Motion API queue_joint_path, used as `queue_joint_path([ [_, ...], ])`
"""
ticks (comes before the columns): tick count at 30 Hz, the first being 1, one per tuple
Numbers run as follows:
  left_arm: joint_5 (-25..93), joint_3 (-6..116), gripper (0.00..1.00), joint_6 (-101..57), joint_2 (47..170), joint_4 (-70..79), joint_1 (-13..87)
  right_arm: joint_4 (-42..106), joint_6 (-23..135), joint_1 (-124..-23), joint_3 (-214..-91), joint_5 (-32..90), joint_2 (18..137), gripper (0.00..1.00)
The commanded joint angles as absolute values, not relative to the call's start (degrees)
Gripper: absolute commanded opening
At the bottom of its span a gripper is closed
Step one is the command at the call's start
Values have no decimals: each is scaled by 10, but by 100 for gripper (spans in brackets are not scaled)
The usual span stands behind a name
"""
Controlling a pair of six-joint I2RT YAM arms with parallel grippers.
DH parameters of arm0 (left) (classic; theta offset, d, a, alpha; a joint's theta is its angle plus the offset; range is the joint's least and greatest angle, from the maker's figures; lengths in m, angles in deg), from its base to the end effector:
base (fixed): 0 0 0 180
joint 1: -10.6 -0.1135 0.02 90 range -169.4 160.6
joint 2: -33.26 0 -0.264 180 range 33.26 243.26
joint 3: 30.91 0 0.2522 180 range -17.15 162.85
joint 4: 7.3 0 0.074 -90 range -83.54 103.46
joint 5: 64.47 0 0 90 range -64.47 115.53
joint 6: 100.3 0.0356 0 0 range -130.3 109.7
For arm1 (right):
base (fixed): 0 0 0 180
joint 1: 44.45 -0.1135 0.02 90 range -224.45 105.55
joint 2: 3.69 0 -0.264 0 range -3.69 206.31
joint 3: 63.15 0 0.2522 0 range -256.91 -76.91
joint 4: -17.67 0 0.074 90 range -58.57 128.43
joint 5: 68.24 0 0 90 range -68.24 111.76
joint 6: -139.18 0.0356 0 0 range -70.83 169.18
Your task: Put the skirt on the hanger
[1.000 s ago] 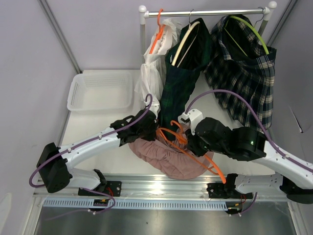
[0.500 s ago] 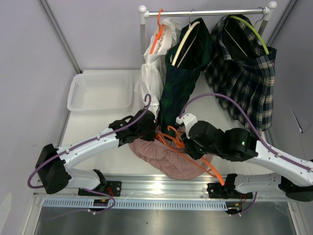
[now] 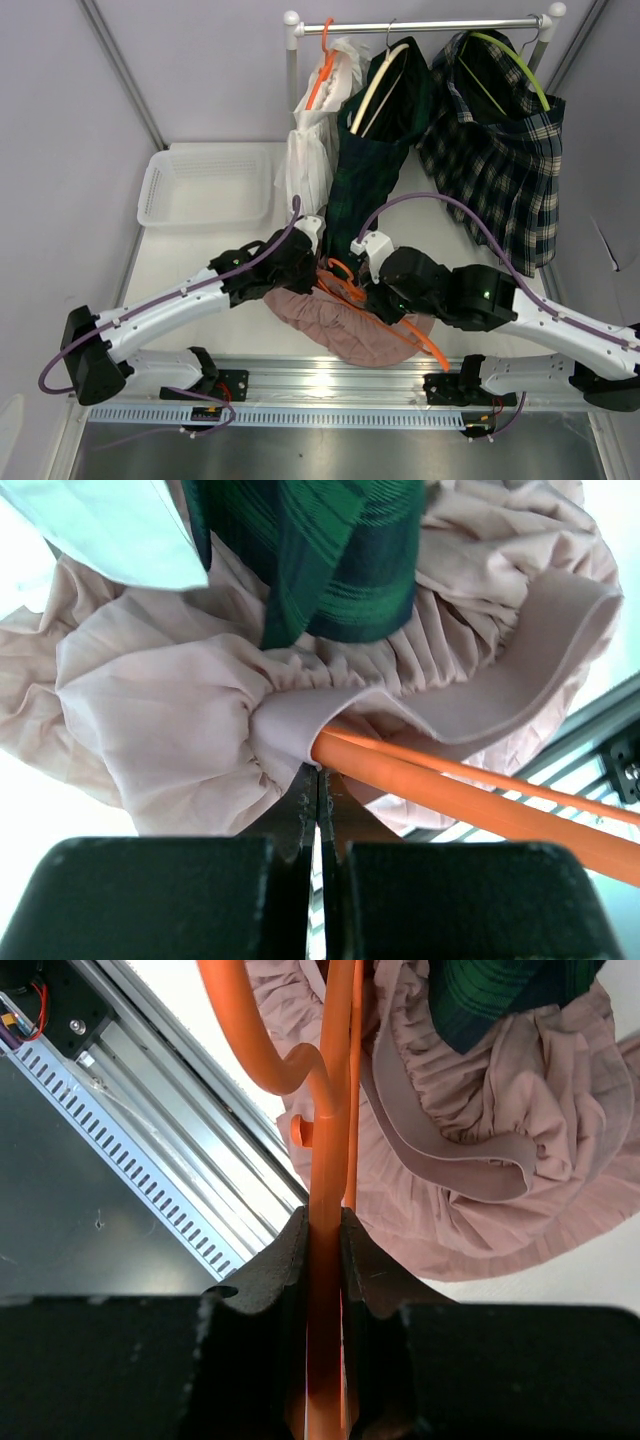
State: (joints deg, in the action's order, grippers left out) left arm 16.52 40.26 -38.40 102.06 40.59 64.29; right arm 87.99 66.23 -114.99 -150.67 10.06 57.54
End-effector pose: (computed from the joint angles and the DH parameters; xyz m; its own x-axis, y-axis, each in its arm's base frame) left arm 0.1543 -0.2006 0.2922 -0.7170 0.1901 -0.6707 0.4457 0.8647 -0.2315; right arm 0.0725 0.1836 0.3810 -0.4778 -0.4906 -0.7287 -0.7684 0.6355 0.0761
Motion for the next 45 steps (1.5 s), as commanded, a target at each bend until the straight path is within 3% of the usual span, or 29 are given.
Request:
queue_joint_path([
  [1,153,448,0,-393,986,419,657,809,635,-1154,-1497,108,572,0],
  [9,130,471,0,-390,953,442,673,735,617,-1140,-1431,138,544,0],
  [16,142,409,2,-369,943,392,674,610,617,-1106,-1336,192,491,0],
  [25,120,364,26,-342,937,359,674,503,631,-1071,-1235,253,458,0],
  [26,118,361,34,-338,936,357,674,498,631,-1066,-1225,254,454,0],
  [30,113,354,47,-321,926,352,674,489,636,-1040,-1210,275,454,0],
  [45,73,348,53,-253,921,402,682,473,632,-1008,-1191,322,453,0],
])
